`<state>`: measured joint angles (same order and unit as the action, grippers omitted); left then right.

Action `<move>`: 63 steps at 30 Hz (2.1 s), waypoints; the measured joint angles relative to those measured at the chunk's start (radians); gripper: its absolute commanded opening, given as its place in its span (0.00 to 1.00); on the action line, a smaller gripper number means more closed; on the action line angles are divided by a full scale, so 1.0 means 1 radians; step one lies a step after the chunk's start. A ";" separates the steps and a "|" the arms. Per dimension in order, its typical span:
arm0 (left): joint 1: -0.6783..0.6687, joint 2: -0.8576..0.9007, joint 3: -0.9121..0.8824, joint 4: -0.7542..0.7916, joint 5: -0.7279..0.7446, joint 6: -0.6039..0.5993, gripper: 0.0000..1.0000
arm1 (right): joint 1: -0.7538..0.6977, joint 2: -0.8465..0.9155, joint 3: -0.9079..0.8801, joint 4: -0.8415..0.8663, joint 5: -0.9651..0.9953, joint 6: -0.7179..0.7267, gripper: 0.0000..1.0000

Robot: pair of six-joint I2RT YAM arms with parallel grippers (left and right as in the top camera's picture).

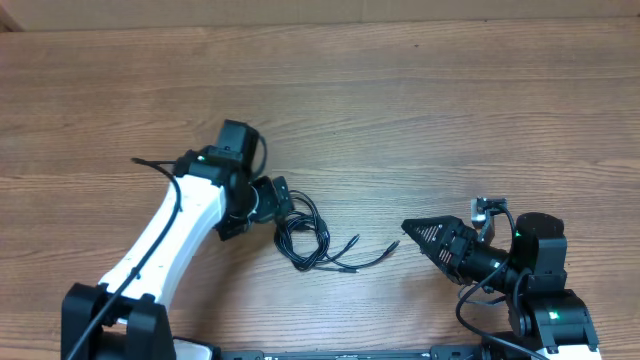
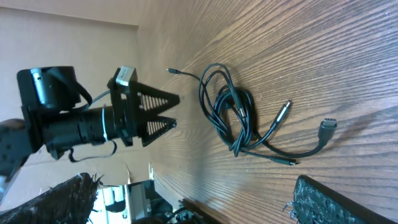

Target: Untangle cables

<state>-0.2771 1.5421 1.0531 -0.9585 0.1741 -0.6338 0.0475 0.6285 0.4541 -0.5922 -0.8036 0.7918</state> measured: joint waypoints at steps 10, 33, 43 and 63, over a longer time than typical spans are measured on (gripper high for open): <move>-0.188 0.001 -0.251 0.174 -0.079 -0.031 0.86 | 0.000 0.000 0.000 0.000 0.000 0.000 1.00; -0.187 0.001 -0.288 0.319 -0.147 -0.274 0.04 | 0.000 0.000 0.000 -0.161 -0.016 -0.036 0.86; -0.185 0.001 -0.291 0.465 0.083 -0.471 0.04 | 0.000 0.000 0.000 -0.220 -0.159 0.063 0.70; -0.111 -0.353 -0.257 0.418 0.111 -0.262 0.04 | 0.022 0.000 0.000 -0.056 -0.146 0.216 1.00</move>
<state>-0.3882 1.1892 0.7956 -0.5407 0.2848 -0.8959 0.0692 0.6285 0.4541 -0.6487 -0.9497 1.0080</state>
